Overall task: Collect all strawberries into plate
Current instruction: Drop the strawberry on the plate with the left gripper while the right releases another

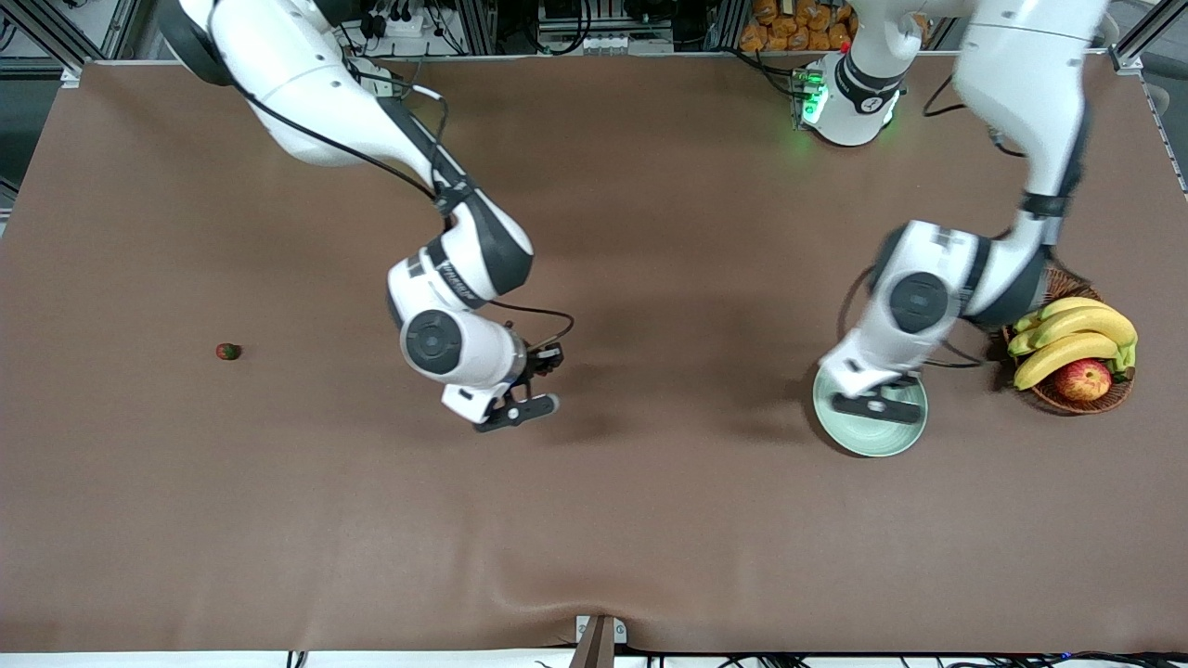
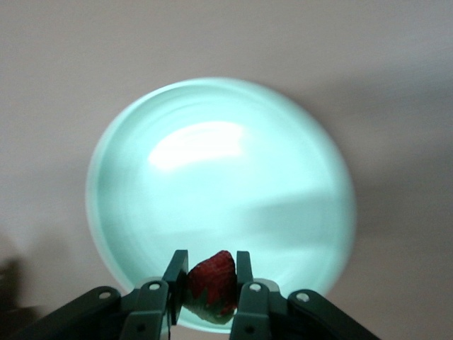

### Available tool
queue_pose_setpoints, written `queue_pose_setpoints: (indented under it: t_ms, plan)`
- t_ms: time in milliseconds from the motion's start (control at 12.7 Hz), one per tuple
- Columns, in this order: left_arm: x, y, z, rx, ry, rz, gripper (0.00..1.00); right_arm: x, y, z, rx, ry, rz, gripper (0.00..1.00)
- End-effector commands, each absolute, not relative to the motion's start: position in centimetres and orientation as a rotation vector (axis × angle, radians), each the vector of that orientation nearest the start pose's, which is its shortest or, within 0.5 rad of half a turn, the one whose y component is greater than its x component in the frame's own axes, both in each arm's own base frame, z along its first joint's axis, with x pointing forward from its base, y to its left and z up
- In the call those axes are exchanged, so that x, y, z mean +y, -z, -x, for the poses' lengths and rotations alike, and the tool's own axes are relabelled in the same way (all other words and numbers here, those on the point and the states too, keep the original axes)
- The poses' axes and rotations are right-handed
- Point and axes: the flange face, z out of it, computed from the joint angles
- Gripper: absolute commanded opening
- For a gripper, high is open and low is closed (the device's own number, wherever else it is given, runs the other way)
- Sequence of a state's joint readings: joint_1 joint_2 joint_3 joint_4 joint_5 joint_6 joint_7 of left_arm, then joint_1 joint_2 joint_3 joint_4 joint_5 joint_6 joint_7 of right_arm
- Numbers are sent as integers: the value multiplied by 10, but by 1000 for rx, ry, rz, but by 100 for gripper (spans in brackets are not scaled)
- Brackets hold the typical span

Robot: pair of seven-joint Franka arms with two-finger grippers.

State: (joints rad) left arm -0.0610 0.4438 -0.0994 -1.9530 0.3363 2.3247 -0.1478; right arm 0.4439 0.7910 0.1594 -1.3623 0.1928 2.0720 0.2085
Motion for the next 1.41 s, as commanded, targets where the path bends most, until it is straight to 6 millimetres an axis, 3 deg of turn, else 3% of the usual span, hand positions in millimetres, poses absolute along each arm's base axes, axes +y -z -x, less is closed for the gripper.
queue_pose_setpoints:
  t_ms: [0,78,157,235,314,392,471,628,706,863,1020,1177,1334]
  plan:
    - [-66,-228,-607,357,-104,2917,8,409,-215,-603,-352,-268,2887,7]
    - [-65,-220,-607,357,-120,2919,18,411,-207,-604,-345,-247,2884,17]
    - [-65,-220,-609,351,-118,2922,40,411,-199,-605,-339,-237,2882,34]
    - [-66,-221,-609,348,-115,2923,74,411,-197,-605,-337,-235,2882,57]
    - [-67,-226,-610,349,-102,2923,100,410,-197,-606,-340,-233,2884,81]
    - [-76,-231,-610,374,-95,2920,100,402,-202,-611,-323,-227,2883,89]
    - [-97,-239,-608,398,-73,2929,100,399,-203,-614,-317,-230,2885,90]
    - [-159,-267,-605,503,-4,2968,100,381,-231,-627,-286,-197,2882,90]
    - [-199,-282,-606,558,47,2994,100,361,-249,-636,-265,-218,2892,90]
    - [-287,-296,-609,661,142,3031,100,298,-283,-659,-170,-252,2907,100]
    - [-362,-295,-605,686,196,3070,100,221,-296,-679,-54,-246,2925,100]
    - [-429,-278,-587,613,202,3133,100,154,-303,-682,-110,-282,2980,100]
    - [-494,-265,-572,494,230,3205,95,74,-296,-679,-202,-381,3017,100]
